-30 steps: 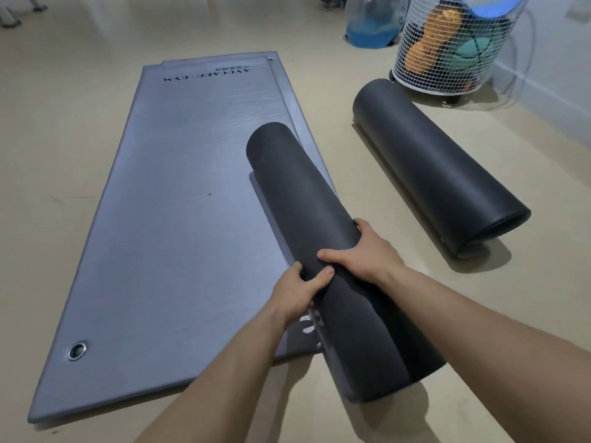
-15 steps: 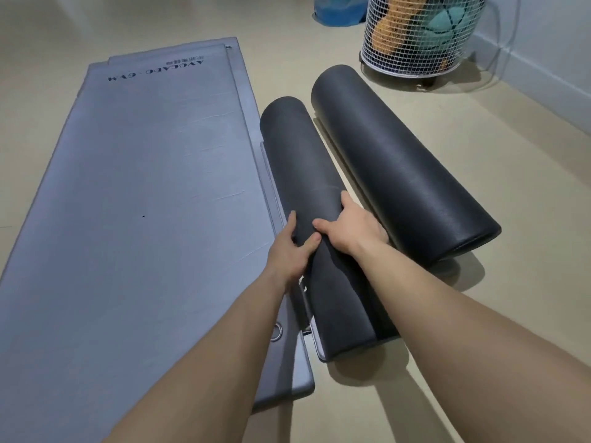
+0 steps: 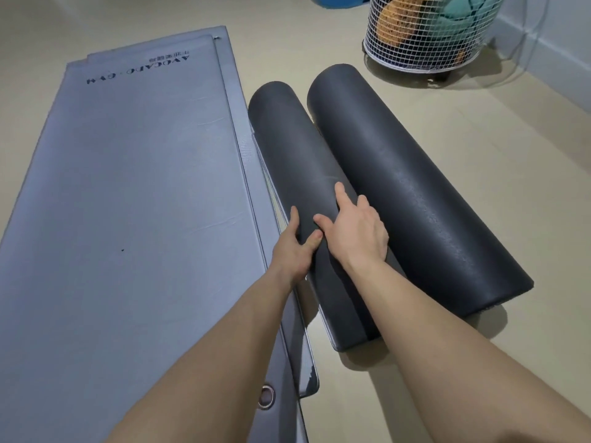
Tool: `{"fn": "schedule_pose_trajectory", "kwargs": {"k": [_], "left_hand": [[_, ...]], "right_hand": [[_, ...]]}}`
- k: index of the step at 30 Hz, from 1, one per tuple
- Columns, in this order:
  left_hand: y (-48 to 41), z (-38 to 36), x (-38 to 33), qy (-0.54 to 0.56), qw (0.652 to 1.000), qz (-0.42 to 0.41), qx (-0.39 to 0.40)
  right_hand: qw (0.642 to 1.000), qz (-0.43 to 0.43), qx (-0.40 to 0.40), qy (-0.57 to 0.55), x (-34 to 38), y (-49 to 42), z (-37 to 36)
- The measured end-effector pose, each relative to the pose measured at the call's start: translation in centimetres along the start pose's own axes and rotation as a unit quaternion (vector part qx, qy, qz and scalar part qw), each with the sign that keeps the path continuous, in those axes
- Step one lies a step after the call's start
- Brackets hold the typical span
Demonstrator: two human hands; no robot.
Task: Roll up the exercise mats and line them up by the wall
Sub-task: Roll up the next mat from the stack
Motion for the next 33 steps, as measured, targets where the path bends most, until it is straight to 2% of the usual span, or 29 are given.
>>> {"fn": "schedule_pose_trajectory", "kwargs": {"k": [6,23,33], "left_hand": [[-1.2,0.2,-0.4,0.000,0.999,-0.036,0.031],[-9.5,-6.4,-3.5,0.004,0.994,-0.047,0.098],[-13.5,-10.2,-7.5,-0.100,0.990,-0.049,0.086]], "right_hand": [[1.000,-0.019,0.000,0.018,-0.3,-0.8,0.8],[0.998,-0.055,-0.021,0.014,-7.2,-6.5,6.9],[0.996,-0.073,-0.050,-0.018,-11.8,-9.8,10.5]]}}
Point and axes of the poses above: each hand's wrist, its own y-axis away from the middle knuckle, its own z-axis out of the back of the hand, x = y × z, the point moved 1 cm from there along -y, towards the middle knuckle, and after that the axes turned 15 degrees about x, right-handed, at the moved point
